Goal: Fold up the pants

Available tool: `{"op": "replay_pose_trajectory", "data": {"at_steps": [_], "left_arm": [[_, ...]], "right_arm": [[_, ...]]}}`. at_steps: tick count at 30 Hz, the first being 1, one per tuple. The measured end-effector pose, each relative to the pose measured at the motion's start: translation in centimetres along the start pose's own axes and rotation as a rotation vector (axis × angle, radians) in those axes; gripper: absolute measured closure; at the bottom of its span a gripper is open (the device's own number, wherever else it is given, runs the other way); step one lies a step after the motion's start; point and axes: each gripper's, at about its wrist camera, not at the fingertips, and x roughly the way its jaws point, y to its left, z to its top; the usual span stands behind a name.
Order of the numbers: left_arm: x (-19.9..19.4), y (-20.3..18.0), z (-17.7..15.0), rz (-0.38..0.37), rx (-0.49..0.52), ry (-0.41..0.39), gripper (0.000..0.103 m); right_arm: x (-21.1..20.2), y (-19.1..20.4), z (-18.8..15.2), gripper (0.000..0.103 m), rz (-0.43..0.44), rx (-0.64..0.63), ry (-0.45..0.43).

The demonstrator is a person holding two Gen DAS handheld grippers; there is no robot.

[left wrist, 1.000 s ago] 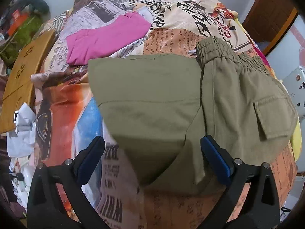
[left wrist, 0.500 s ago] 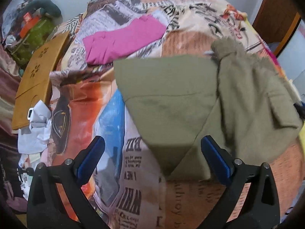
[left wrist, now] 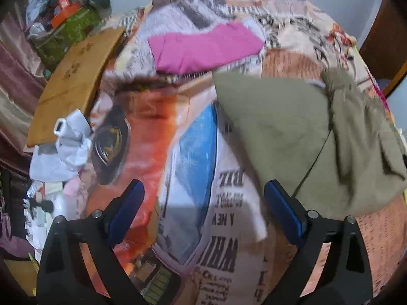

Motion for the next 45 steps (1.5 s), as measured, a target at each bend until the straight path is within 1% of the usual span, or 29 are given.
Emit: {"op": "replay_pose_trajectory", "data": {"at_steps": [2,4,6,8,11,13,18,19,21,22,24,25,28,30,31,32,36,41,43,45], "left_arm": [[-1.3,-0.8,1.1,-0.014,0.026,-0.041,0.006],[-2.4,-2.2,2.6,-0.025,0.063,-0.087,0.006],[-3.0,-3.7,3.9,-0.036,0.097,-0.117,0.005],[-3.1,-5.6,5.6,-0.064,0.132,-0.136,0.005],[-2.8,-8.2,7.3,-0.1,0.175,-0.143,0.005],[-2.4,-9.9,8.0,-0.104,0.208,-0.145,0.005],[-0.5,-13.7,8.8,-0.147,0.295,-0.118,0.006],[-0.1,-14.4,8.9,-0.153,0.306,-0.113,0.008],[0.5,-15.3,8.9,-0.149,0.325,-0.101,0.022],[0.9,-15.7,8.9,-0.143,0.338,-0.091,0.024],[1.6,-16.3,8.9,-0.129,0.359,-0.082,0.031],[1.9,-16.5,8.8,-0.115,0.37,-0.084,0.032],[2.6,-16.6,8.4,-0.08,0.387,-0.098,0.032],[3.1,-16.4,8.3,-0.073,0.381,-0.098,0.032],[3.3,-16.2,8.2,-0.074,0.371,-0.098,0.032],[3.5,-15.9,8.1,-0.078,0.362,-0.096,0.032],[3.8,-15.4,8.1,-0.081,0.342,-0.087,0.032],[3.5,-16.0,7.8,-0.035,0.357,-0.098,0.032],[3.0,-15.8,7.8,-0.039,0.34,-0.091,0.032],[2.2,-15.3,7.9,-0.041,0.325,-0.101,0.032]], "right_arm": [[-0.4,0.0,0.6,0.078,0.003,0.001,0.001],[-1.0,0.3,1.2,0.078,-0.006,-0.017,-0.022],[-1.4,0.6,1.9,0.078,-0.012,-0.035,-0.042],[-1.7,0.8,2.7,0.078,-0.008,-0.047,-0.06],[-1.4,0.9,3.8,0.078,-0.011,-0.059,-0.066],[-0.8,0.9,4.8,0.078,-0.009,-0.065,-0.063],[1.7,0.6,6.2,0.075,0.023,-0.064,-0.018],[2.4,0.6,6.5,0.075,0.026,-0.065,-0.007],[3.9,0.5,7.1,0.075,0.028,-0.07,0.01],[4.3,0.4,7.2,0.075,0.031,-0.072,0.016],[5.3,0.3,7.4,0.075,0.027,-0.08,0.024],[5.6,0.3,7.4,0.075,0.021,-0.095,0.029],[6.0,0.2,7.3,0.077,0.018,-0.112,0.02],[6.4,0.4,7.0,0.08,-0.004,-0.136,0.02],[6.6,0.5,7.0,0.084,-0.018,-0.147,0.02],[6.7,0.4,6.9,0.085,-0.025,-0.158,0.022],[6.8,0.2,7.1,0.086,-0.026,-0.162,0.032],[7.1,0.8,7.5,0.086,-0.056,-0.185,0.051],[6.6,1.0,7.7,0.086,-0.061,-0.185,0.054],[5.8,1.1,7.8,0.086,-0.056,-0.184,0.045]]}}
